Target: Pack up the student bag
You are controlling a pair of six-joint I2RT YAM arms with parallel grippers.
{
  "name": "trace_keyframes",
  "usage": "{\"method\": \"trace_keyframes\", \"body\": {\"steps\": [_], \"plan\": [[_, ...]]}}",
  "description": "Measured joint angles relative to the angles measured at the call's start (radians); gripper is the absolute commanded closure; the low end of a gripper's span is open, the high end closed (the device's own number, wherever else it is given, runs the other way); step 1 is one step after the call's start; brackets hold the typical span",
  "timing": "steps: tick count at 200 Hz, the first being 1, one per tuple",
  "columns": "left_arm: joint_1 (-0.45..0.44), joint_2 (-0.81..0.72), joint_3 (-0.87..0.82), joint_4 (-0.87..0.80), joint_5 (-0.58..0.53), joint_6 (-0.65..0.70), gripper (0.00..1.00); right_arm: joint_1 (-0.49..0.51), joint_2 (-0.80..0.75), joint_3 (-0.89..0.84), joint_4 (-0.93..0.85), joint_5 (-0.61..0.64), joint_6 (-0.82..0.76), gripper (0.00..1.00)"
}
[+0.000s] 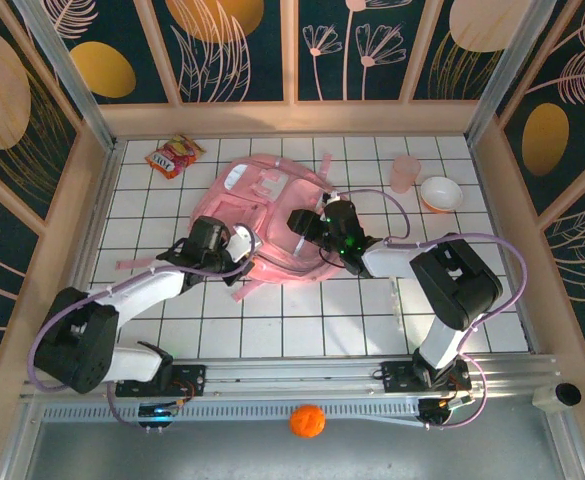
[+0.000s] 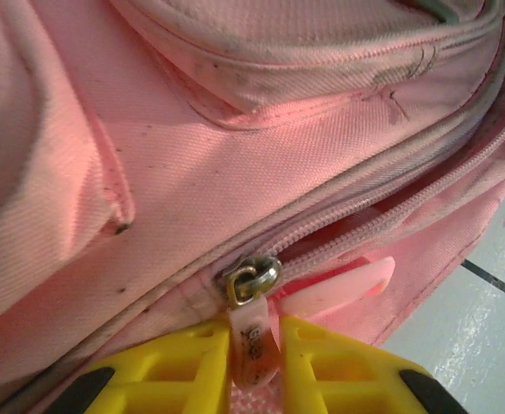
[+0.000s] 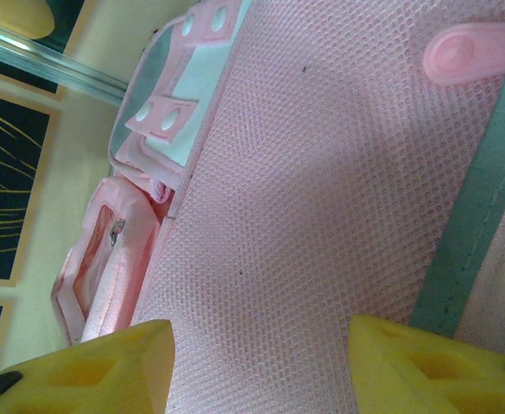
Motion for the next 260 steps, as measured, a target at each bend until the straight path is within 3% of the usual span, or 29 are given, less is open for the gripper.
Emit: {"method": "trace_keyframes", "body": {"steps": [65,94,135,205,260], "plan": [[0.0,0.023,-0.006,0.019,-0.09,0.019,0.8,0.001,-0.007,-0.007,-0.002,-0.007,-0.001,0.44],[0.0,0.042,-0.005,0.034,-0.088,0.021,0.87,0.001,-0.013,-0.009,-0.009,-0.007,-0.004,0.45],[0.002,0.026,0.018,-0.019,-0.053,0.086,1.0,0.001,-0.015,-0.009,-0.015,-0.007,-0.003,0.45],[0.001,0.002,0.034,-0.068,0.04,0.129,1.0,0.001,-0.013,-0.009,-0.016,-0.007,0.016,0.5],[-0.096,0.086,0.1,-0.081,0.05,0.128,1.0,-0.004,0.01,-0.009,-0.006,0.003,0.026,0.56]]}}
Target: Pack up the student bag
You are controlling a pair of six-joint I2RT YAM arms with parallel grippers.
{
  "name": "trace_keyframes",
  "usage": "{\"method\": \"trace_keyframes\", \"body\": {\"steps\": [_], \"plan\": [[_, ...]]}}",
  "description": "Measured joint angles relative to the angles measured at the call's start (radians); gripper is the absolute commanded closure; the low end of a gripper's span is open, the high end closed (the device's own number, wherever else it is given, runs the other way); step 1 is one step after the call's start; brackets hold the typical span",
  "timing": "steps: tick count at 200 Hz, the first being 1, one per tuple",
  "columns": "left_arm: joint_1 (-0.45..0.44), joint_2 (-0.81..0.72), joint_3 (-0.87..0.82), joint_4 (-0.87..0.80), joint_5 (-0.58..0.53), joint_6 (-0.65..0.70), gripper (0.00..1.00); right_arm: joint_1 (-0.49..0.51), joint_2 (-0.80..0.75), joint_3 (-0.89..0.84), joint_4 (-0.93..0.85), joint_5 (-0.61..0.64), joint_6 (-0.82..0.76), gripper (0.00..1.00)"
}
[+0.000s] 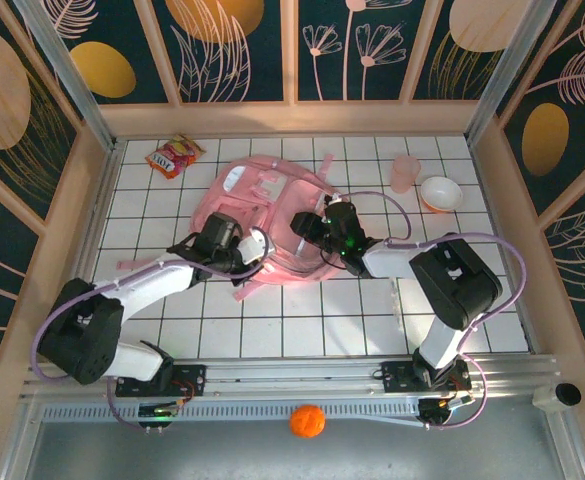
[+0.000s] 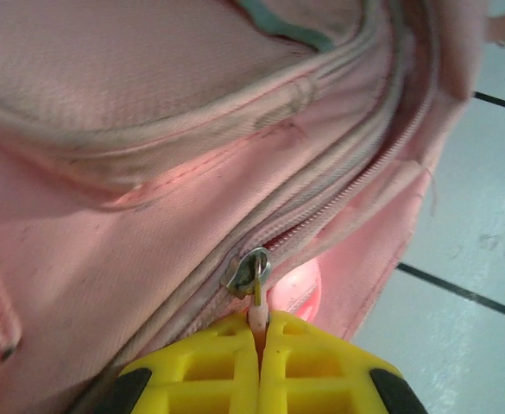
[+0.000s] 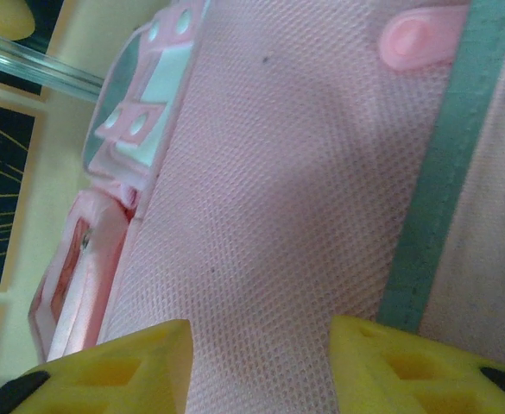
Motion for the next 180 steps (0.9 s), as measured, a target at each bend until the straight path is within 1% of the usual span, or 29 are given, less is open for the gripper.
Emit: {"method": "trace_keyframes", "body": {"steps": [43,48,67,87,101,113,131,153,162,168,180], "plan": [[-0.108,0.115,0.092,-0.04,-0.002,-0.015,1.0,-0.006,0.016,0.001,0.03,0.018,0.005,0.56],[-0.117,0.123,0.1,-0.042,0.0,-0.019,0.98,-0.008,0.016,0.001,0.032,0.019,0.005,0.56],[-0.142,0.14,0.116,-0.044,0.007,-0.028,0.82,-0.009,0.016,0.001,0.033,0.026,0.005,0.55],[-0.152,0.137,0.116,-0.046,0.032,-0.025,0.59,-0.009,0.01,0.0,0.034,0.028,0.003,0.5],[-0.16,0.103,0.106,-0.049,0.04,-0.001,0.37,-0.008,-0.018,-0.011,0.025,0.027,0.0,0.47],[-0.16,0.042,0.083,-0.048,0.042,0.006,0.3,0.0,-0.061,-0.034,0.007,0.022,-0.006,0.46],[-0.118,-0.096,0.051,-0.043,0.03,0.04,0.25,0.012,-0.15,-0.067,-0.032,0.016,-0.014,0.44],[-0.033,-0.26,0.019,0.0,-0.037,0.101,0.19,0.016,-0.248,-0.053,-0.097,0.005,-0.053,0.44],[-0.018,-0.301,-0.003,0.027,-0.069,0.134,0.19,0.016,-0.274,-0.026,-0.135,-0.003,-0.082,0.45],[-0.015,-0.317,-0.019,0.041,-0.089,0.153,0.19,0.016,-0.285,-0.003,-0.163,-0.01,-0.101,0.47],[-0.014,-0.318,-0.045,0.058,-0.116,0.19,0.2,0.018,-0.304,0.039,-0.211,-0.019,-0.139,0.48]]}}
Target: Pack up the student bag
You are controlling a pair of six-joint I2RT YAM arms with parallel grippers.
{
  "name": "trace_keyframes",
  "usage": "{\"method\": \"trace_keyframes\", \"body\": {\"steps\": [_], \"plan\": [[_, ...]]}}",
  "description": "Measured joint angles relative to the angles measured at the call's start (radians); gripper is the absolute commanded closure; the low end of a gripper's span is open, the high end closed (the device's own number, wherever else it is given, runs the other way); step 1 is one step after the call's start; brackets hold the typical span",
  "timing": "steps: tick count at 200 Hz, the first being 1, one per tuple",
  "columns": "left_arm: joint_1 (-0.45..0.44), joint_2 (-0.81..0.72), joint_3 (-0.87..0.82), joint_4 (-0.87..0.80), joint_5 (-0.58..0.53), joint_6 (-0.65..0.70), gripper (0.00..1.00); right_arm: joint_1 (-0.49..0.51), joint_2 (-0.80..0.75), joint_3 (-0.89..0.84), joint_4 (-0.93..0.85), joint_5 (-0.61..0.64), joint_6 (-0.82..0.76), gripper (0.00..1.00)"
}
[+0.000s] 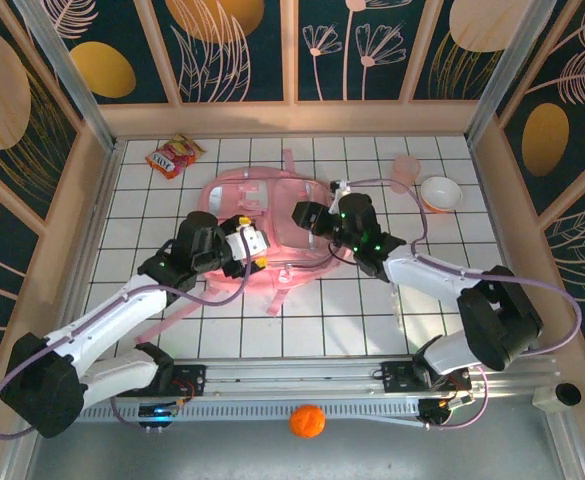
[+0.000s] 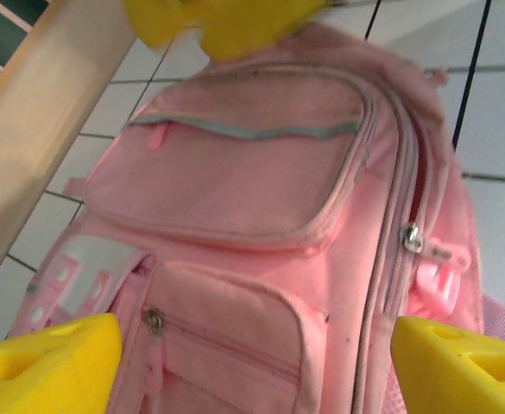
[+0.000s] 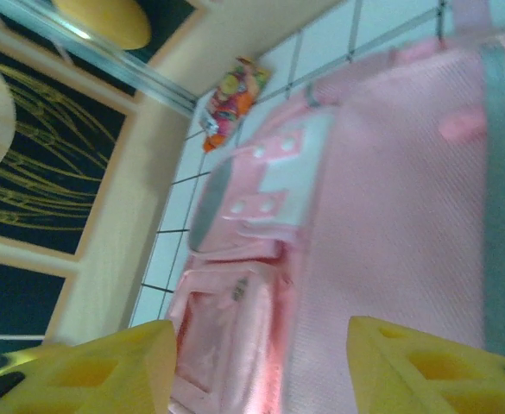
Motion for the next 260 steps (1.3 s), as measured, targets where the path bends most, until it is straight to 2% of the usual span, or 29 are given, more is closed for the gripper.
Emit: {"method": "trace_keyframes", "body": {"steps": [37,69,77,91,119,136,174,221,231,260], "plan": [[0.0,0.139,-0.026,0.014,-0.011,0.056,0.24,0.03,-0.109,0.006,-0.137,0.002,-0.076,0.49],[0.0,0.208,-0.026,0.046,0.003,0.06,0.29,0.126,-0.245,-0.07,-0.262,0.063,-0.074,0.49],[0.0,0.225,-0.026,0.056,-0.001,0.061,0.36,0.152,-0.264,-0.082,-0.29,0.083,-0.072,0.49],[0.0,0.256,-0.023,0.063,-0.007,0.058,0.56,0.206,-0.279,-0.096,-0.346,0.13,-0.054,0.49],[-0.001,0.278,-0.011,0.057,0.009,0.051,0.89,0.284,-0.273,-0.101,-0.446,0.224,0.0,0.49],[0.0,0.264,-0.013,0.056,0.025,0.042,1.0,0.314,-0.252,-0.098,-0.498,0.286,0.041,0.51],[0.002,0.206,-0.035,0.063,0.054,0.019,1.0,0.355,-0.108,-0.02,-0.611,0.393,0.086,0.5],[0.002,0.204,-0.035,0.061,0.08,-0.018,1.0,0.414,0.082,0.114,-0.63,0.459,0.092,0.47],[0.002,0.204,-0.035,0.06,0.086,-0.023,1.0,0.415,0.108,0.127,-0.63,0.475,0.092,0.49],[0.003,0.204,-0.03,0.055,0.09,-0.029,1.0,0.409,0.135,0.134,-0.634,0.513,0.102,0.65]]}}
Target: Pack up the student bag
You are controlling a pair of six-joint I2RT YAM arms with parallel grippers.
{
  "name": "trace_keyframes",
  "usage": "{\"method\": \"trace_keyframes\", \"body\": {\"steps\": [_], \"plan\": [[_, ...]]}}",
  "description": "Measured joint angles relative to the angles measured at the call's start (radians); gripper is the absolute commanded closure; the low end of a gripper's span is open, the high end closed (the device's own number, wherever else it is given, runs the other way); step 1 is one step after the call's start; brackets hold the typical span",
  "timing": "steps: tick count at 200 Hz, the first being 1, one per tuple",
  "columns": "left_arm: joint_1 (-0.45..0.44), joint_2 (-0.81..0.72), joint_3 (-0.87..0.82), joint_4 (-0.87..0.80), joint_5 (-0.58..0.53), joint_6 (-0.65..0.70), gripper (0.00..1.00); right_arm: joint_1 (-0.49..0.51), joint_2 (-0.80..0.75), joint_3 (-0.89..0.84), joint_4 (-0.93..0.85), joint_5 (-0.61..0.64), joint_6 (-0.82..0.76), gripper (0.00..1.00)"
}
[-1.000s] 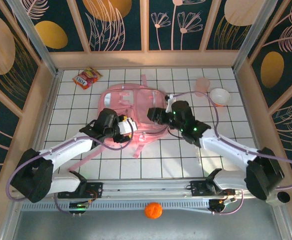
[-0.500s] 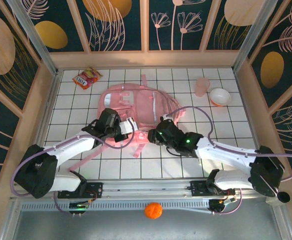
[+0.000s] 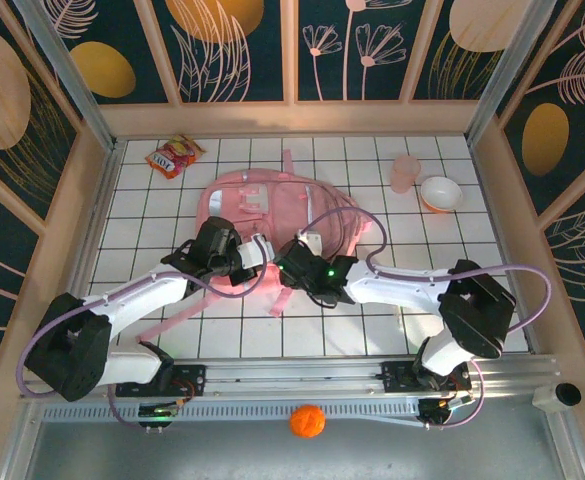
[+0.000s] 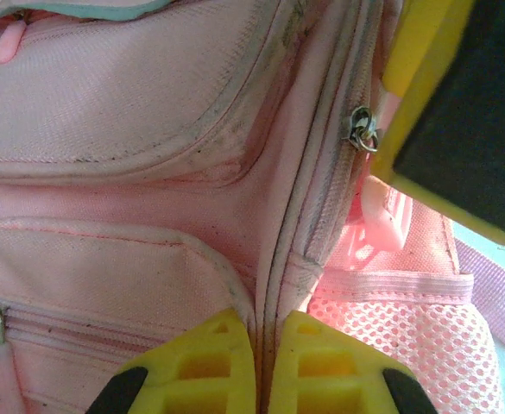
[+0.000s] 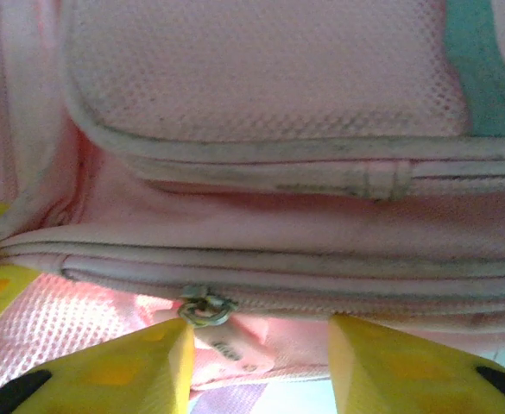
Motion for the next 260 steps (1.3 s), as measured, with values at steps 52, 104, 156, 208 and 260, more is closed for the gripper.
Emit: {"method": "trace_keyframes", "body": {"steps": [52,104,156,208,260], "plan": [[0.0,-0.017,0.002,-0.003,0.003,-0.003,1.0,-0.013,-0.001,0.0,-0.001,0.008,-0.004,0.81],[0.0,-0.017,0.005,0.0,-0.007,-0.003,1.0,-0.024,-0.013,-0.008,-0.002,-0.026,-0.029,0.9],[-0.005,-0.018,0.006,-0.021,-0.044,0.023,1.0,-0.12,-0.085,-0.052,-0.048,-0.019,-0.03,0.91],[0.0,-0.032,0.006,-0.04,-0.069,0.034,1.0,-0.245,-0.274,-0.181,-0.045,-0.051,-0.09,0.75],[0.005,-0.032,0.007,-0.041,-0.046,0.014,1.0,-0.05,-0.283,-0.141,0.004,-0.07,-0.122,0.58]]}}
